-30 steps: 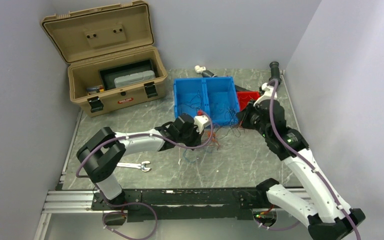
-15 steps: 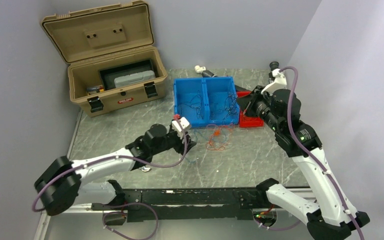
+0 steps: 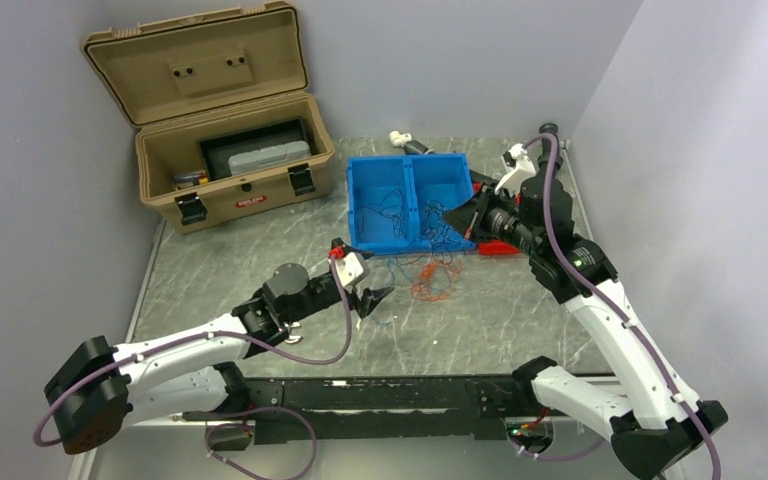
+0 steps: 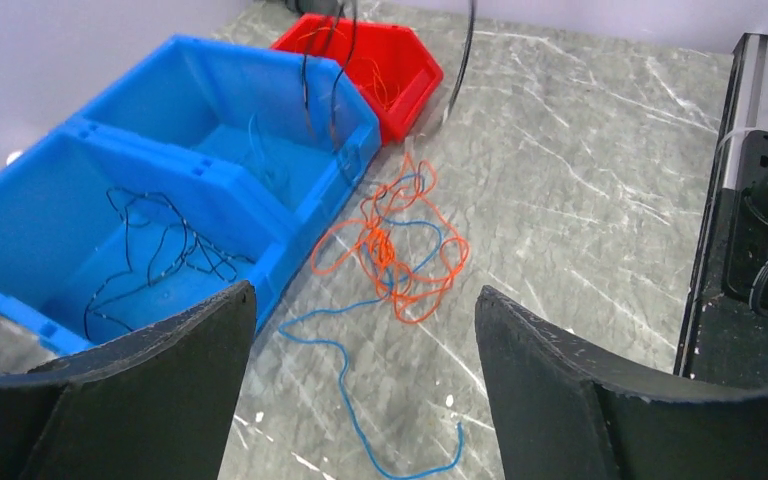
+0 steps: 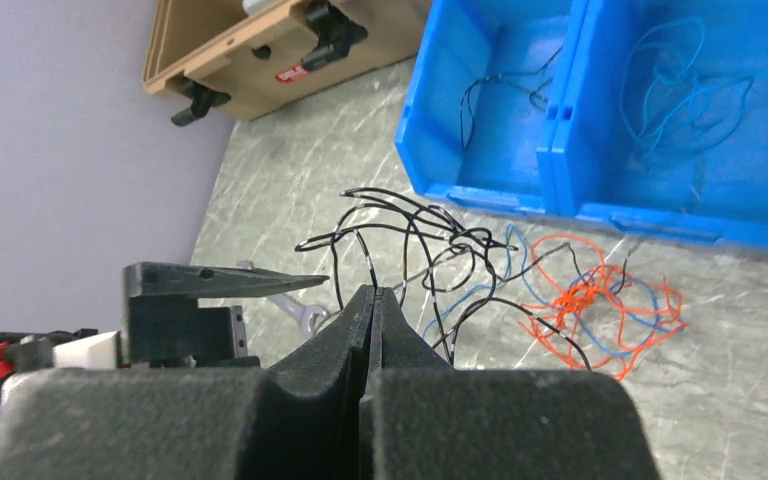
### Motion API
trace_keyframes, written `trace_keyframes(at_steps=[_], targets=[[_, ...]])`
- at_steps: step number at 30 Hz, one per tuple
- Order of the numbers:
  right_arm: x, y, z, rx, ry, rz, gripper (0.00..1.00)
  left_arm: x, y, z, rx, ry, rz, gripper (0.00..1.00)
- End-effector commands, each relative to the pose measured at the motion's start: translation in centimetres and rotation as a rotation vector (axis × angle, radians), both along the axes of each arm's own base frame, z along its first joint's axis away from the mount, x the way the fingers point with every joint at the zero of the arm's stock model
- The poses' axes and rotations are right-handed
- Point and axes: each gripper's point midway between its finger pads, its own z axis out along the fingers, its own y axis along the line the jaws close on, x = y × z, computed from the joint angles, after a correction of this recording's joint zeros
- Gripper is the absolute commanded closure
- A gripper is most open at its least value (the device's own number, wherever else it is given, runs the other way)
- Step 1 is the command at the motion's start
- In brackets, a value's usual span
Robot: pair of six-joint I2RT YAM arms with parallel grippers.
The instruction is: Untangle the cables
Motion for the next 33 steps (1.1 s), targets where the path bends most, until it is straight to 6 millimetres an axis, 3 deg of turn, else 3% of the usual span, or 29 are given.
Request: trace_keyframes(at_steps=[1,9,14,15,17,18,19,23,25,28,30,33], targets=[[-0.1,1.6,0.1,0.08,0.012,0.06,1.0,-0.1,-1.1,4.4,-0.021,-0.146,0.013,0.15],[-0.2,2.9,-0.7,0.138,0.053,0.104,1.0,0.1,-3.4,6.1,0.03,-0.224,0.049,0.14],[-0.1,3.0,-1.0,0.139,0.063,0.105,1.0,0.4,-6.1,6.0,0.098,-0.195,0.019,0.23],[-0.1,2.9,-1.0,0.137,0.061,0.099,1.0,1.0,-6.3,5.6,0.119,-0.181,0.038,0.31],[0.1,2.5,-1.3,0.118,0.058,0.076,1.0,2.1,-6.0,5.2,0.136,-0.161,0.107,0.69],[0.3,1.9,-1.6,0.097,0.059,0.048,1.0,2.7,-5.4,5.2,0.133,-0.153,0.154,0.93],[0.6,1.3,-2.1,0.071,0.063,0.012,1.0,2.7,-4.9,5.3,0.116,-0.144,0.175,1.0],[2.2,-4.5,-5.3,-0.09,0.081,-0.307,1.0,4.2,0.3,7.0,-0.036,-0.042,0.394,1.0],[2.4,-7.8,-6.5,-0.154,0.077,-0.469,1.0,6.2,4.2,6.4,-0.093,0.148,0.497,1.0],[1.7,-12.1,-7.8,-0.205,0.074,-0.675,1.0,7.0,8.8,6.2,-0.197,0.314,0.575,1.0],[1.1,-13.8,-8.3,-0.213,0.07,-0.754,1.0,6.6,10.5,6.6,-0.212,0.328,0.602,1.0],[0.3,-15.2,-8.4,-0.198,0.054,-0.814,1.0,5.7,11.5,7.3,-0.197,0.336,0.607,1.0]])
